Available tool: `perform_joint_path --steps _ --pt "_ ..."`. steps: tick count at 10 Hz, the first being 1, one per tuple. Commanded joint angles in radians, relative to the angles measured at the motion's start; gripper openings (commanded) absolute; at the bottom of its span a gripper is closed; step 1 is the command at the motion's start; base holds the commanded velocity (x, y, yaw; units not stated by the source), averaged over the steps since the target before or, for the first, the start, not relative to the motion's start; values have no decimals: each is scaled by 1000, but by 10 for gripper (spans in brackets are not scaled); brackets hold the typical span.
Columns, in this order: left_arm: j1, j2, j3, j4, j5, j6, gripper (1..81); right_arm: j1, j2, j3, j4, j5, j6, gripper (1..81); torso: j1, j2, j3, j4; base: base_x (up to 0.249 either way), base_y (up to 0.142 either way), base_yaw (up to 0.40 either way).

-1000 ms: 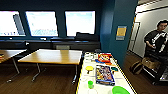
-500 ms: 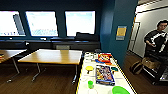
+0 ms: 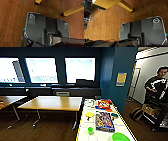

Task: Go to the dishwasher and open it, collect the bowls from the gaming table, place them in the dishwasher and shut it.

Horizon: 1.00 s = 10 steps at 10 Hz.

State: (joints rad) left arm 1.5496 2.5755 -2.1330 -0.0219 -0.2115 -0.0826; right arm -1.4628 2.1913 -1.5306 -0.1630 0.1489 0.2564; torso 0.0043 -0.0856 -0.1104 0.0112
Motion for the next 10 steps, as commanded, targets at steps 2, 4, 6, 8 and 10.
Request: perform_joint_path --steps 2,4,6,8,10 --pt "-46 -23 16 5 43 1 811 106 -326 318 17 57 57 811 0 0 -80 0 0 0 0" --pt "-50 -23 24 4 43 0 811 147 -399 385 23 55 66 811 0 0 -59 0 0 0 0" --pt "-50 -81 108 4 43 0 811 193 -479 436 23 54 98 811 1 1 -68 0 0 0 0" --pt "-56 -167 225 4 -19 -5 811 251 -543 462 25 44 136 811 0 1 -68 0 0 0 0" --pt "-104 -241 314 0 -48 -11 811 313 -589 483 23 34 172 811 1 1 -68 0 0 0 0"
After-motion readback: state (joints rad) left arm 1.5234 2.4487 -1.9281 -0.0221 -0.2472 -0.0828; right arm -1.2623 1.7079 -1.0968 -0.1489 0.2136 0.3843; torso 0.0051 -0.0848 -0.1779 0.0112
